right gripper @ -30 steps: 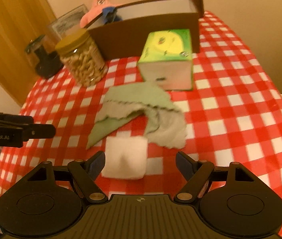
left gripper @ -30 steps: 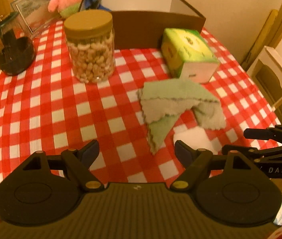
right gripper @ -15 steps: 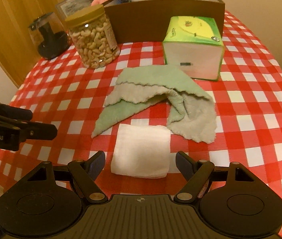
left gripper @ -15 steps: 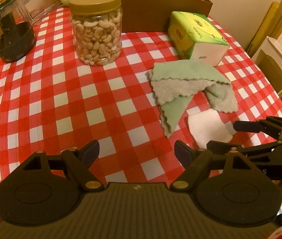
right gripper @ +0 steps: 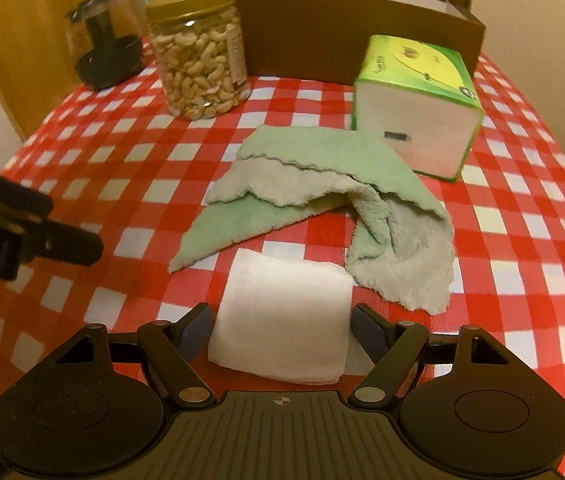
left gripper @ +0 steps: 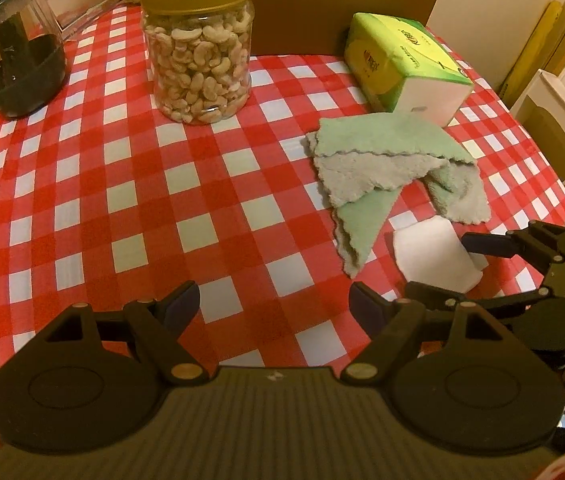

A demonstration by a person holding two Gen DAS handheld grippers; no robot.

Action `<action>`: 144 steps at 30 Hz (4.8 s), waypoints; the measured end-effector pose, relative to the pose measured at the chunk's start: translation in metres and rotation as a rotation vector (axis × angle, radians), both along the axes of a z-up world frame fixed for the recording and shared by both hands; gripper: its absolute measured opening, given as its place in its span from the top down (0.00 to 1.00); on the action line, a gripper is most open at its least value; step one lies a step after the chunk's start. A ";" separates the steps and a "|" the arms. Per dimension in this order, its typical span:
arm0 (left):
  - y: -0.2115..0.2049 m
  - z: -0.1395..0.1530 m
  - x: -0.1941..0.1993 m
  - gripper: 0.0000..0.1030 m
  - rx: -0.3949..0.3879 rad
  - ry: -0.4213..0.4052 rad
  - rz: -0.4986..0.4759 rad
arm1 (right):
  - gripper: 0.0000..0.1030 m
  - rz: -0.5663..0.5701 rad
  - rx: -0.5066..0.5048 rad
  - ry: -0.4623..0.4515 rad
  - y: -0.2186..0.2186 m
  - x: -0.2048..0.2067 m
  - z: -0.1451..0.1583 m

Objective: Organize soft objects
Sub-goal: 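Grasp the white cotton pad with the right gripper, then grasp the pale green cloth with the left gripper while the right holds the pad, then carry the green cloth and white pad over the white box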

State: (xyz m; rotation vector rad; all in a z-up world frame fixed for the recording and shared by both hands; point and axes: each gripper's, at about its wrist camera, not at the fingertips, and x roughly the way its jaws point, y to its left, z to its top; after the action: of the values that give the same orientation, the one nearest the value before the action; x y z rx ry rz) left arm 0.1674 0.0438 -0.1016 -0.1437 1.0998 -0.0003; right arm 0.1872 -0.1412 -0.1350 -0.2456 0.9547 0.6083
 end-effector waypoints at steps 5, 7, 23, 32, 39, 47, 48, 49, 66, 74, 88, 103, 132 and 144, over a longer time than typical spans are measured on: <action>-0.001 -0.001 0.003 0.26 -0.011 0.000 -0.009 | 0.30 0.016 -0.026 -0.024 0.001 -0.004 -0.001; -0.002 -0.002 0.003 0.28 -0.013 0.002 -0.011 | 0.40 0.013 -0.024 -0.030 -0.001 -0.004 0.000; -0.014 -0.006 0.012 0.28 -0.011 0.001 -0.036 | 0.95 0.025 0.020 -0.016 -0.015 -0.002 0.012; -0.036 0.001 0.033 0.28 -0.024 -0.049 -0.091 | 0.95 -0.030 0.061 -0.054 -0.039 0.008 0.033; -0.067 0.003 0.063 0.27 -0.035 -0.074 -0.131 | 0.95 -0.118 0.071 -0.084 -0.076 0.026 0.045; -0.100 0.000 0.104 0.25 -0.055 -0.067 -0.120 | 0.95 -0.171 0.073 -0.114 -0.111 0.056 0.057; -0.104 -0.001 0.110 0.25 -0.057 -0.065 -0.114 | 0.95 -0.172 0.074 -0.117 -0.113 0.060 0.058; -0.108 -0.003 0.114 0.25 -0.057 -0.065 -0.109 | 0.95 -0.172 0.074 -0.118 -0.116 0.063 0.059; -0.079 -0.044 0.131 0.20 0.013 0.016 0.103 | 0.95 -0.109 0.091 -0.078 -0.134 0.108 0.050; -0.080 -0.050 0.128 0.28 -0.043 -0.037 0.116 | 0.95 -0.103 0.100 -0.049 -0.138 0.120 0.044; -0.093 -0.040 0.130 0.74 -0.074 -0.061 0.036 | 0.95 -0.094 0.115 -0.050 -0.139 0.125 0.045; -0.084 -0.003 0.108 0.76 -0.051 -0.138 0.017 | 0.95 -0.104 0.130 -0.070 -0.143 0.128 0.051; -0.013 0.143 0.212 0.76 0.079 -0.493 0.192 | 0.95 0.032 0.275 -0.326 -0.092 0.245 0.136; 0.008 0.121 0.303 0.76 0.188 -0.425 0.210 | 0.95 0.081 0.267 -0.289 -0.037 0.313 0.124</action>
State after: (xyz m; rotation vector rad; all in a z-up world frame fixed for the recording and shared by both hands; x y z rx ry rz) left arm 0.4705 0.0515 0.0199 -0.0842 0.6526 0.2496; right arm 0.5007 -0.1786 -0.0113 -0.1290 0.5800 0.7452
